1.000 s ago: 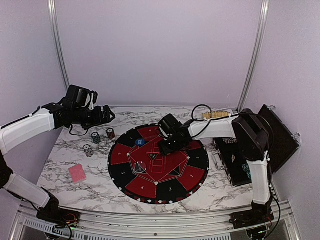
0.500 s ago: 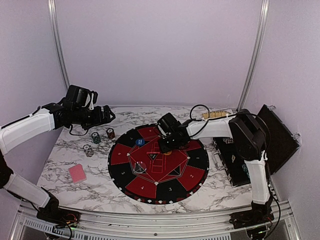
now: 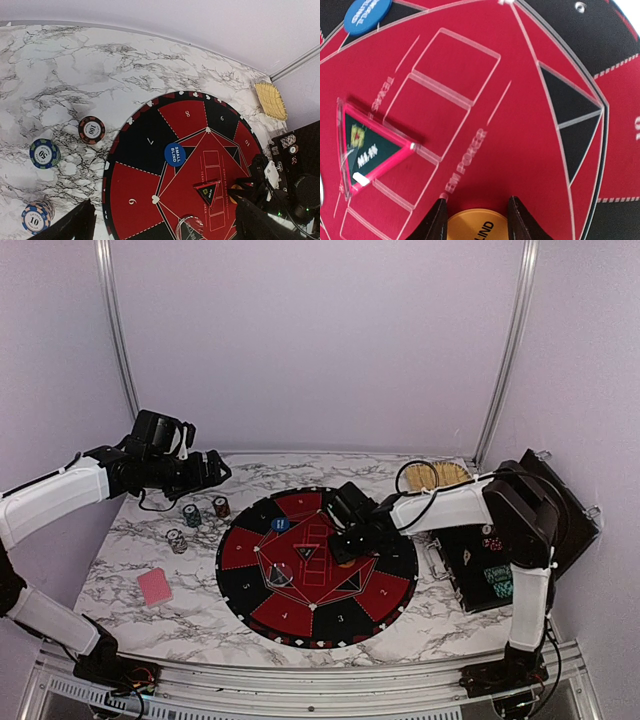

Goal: Distribute texas hold em gaming equipment
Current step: Move the big blind button to position 2.

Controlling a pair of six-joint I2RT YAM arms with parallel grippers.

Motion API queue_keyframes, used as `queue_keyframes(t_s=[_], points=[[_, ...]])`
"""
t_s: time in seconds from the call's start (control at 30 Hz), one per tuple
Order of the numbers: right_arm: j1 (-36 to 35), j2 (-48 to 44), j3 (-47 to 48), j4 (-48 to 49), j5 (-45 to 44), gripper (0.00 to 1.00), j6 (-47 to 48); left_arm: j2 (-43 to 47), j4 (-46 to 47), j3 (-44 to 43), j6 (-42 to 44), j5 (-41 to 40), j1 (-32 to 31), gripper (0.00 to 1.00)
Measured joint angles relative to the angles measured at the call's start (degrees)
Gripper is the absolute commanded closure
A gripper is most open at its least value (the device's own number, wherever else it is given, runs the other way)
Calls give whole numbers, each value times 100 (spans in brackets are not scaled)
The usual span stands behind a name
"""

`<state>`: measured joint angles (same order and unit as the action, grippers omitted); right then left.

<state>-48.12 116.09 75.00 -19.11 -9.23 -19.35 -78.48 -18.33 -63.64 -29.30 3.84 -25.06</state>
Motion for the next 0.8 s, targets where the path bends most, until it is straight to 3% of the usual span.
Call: queue_keyframes(t_s=[0.37, 0.8], points=[[-483, -503, -743, 164, -151, 60, -702, 0, 2, 0, -9, 79, 0, 1], [-584, -848, -1196, 195, -166, 60, -970, 0, 4, 0, -11, 127, 0, 1]])
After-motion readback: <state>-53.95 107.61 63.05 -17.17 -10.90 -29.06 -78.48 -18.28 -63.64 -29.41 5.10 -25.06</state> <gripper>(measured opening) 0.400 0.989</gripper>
